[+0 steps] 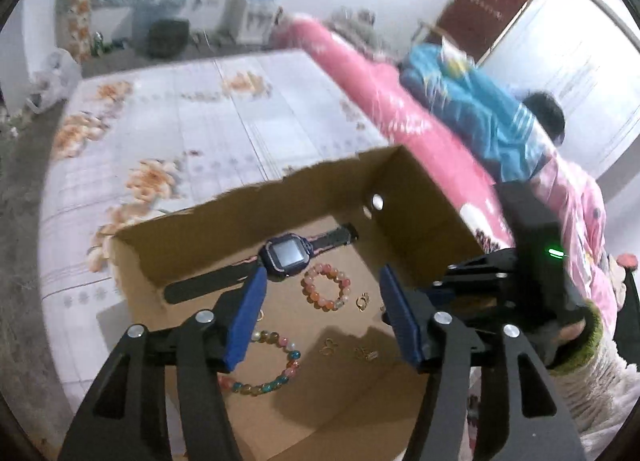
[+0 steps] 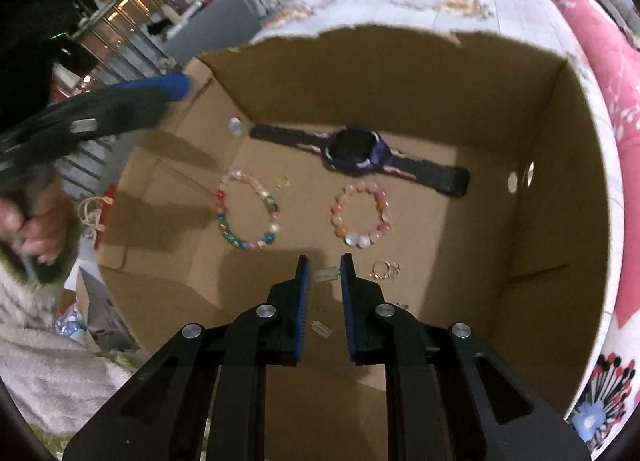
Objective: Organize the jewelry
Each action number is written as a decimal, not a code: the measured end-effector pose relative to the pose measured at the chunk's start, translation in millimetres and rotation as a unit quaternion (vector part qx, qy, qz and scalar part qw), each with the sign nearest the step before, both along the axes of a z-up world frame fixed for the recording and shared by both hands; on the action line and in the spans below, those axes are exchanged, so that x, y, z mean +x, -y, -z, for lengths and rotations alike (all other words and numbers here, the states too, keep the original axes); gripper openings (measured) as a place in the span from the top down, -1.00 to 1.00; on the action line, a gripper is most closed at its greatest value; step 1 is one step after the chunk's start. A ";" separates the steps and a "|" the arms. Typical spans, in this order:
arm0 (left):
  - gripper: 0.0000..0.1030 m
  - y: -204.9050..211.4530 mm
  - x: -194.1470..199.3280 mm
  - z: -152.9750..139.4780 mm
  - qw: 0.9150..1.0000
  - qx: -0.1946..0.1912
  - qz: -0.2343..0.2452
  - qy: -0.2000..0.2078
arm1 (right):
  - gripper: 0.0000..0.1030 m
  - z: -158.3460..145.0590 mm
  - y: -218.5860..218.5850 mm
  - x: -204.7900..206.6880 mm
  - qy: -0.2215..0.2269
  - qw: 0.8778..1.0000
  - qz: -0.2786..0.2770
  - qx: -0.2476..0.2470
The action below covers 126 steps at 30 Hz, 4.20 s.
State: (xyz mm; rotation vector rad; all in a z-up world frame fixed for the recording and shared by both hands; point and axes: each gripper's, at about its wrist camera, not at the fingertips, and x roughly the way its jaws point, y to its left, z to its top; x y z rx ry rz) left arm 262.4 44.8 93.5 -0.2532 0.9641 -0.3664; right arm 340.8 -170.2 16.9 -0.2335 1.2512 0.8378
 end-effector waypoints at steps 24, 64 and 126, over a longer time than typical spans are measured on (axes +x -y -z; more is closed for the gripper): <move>-0.68 -33.3 -114.5 52.3 0.992 -0.088 -0.085 0.014 | -0.08 -23.5 158.4 -30.0 0.033 0.956 0.259 0.132; -0.89 32.8 -238.5 8.5 0.981 0.051 -0.092 0.160 | -0.66 -42.5 182.2 -223.5 0.192 0.910 0.348 0.115; -0.89 118.7 -212.3 43.8 0.958 0.162 -0.233 0.042 | -0.84 -16.9 114.1 -217.6 0.207 0.944 0.250 -0.053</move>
